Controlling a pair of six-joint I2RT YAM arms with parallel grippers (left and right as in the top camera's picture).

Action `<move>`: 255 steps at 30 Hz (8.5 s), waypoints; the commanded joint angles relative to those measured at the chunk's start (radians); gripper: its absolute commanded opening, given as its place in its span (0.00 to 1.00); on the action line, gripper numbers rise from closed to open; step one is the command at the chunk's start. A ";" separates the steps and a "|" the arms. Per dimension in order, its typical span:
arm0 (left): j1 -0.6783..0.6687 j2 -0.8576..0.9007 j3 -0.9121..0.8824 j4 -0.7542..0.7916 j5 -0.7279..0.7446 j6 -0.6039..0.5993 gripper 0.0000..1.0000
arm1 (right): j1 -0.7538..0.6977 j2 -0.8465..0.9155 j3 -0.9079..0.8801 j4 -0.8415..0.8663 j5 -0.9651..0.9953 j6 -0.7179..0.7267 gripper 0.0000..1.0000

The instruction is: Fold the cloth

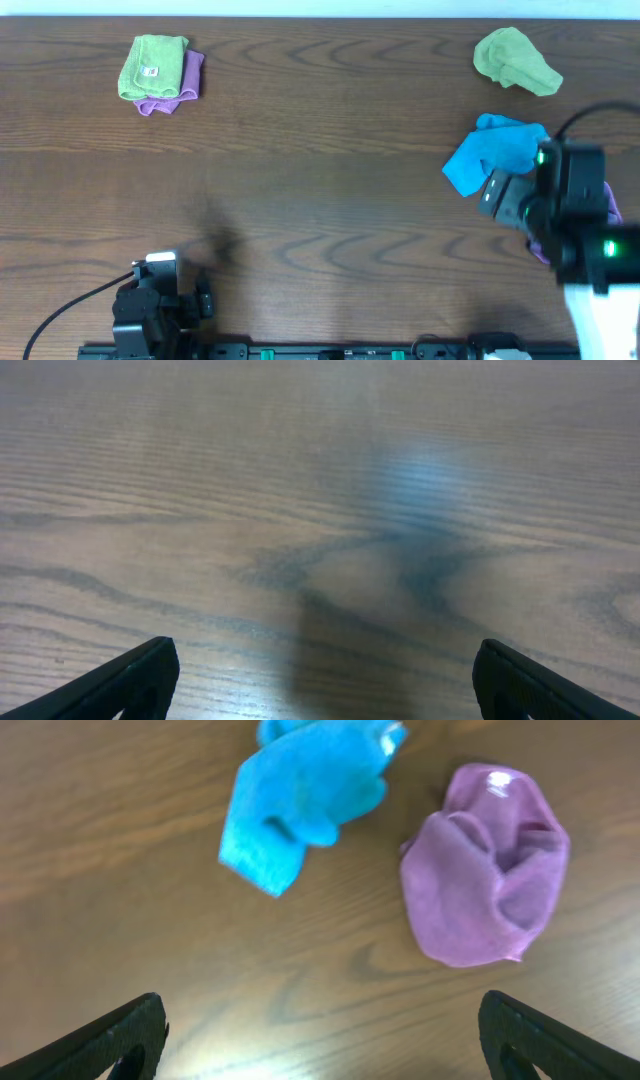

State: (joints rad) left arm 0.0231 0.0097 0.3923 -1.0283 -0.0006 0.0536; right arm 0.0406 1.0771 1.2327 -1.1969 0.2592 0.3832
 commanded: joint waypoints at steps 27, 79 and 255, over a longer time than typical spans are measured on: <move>-0.004 -0.006 -0.003 -0.011 -0.010 0.014 0.95 | -0.431 0.461 0.093 0.185 -0.052 -0.075 0.99; -0.004 -0.006 -0.004 -0.011 -0.010 0.014 0.95 | 0.131 0.000 0.095 -0.123 -0.577 -0.205 0.01; -0.280 1.057 0.345 0.475 0.956 -0.641 0.95 | -0.192 0.157 0.128 -0.014 -0.477 -0.190 0.76</move>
State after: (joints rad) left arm -0.1822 1.0405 0.7506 -0.5785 1.0317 -0.4908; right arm -0.1459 1.2358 1.3636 -1.1988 -0.2035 0.2005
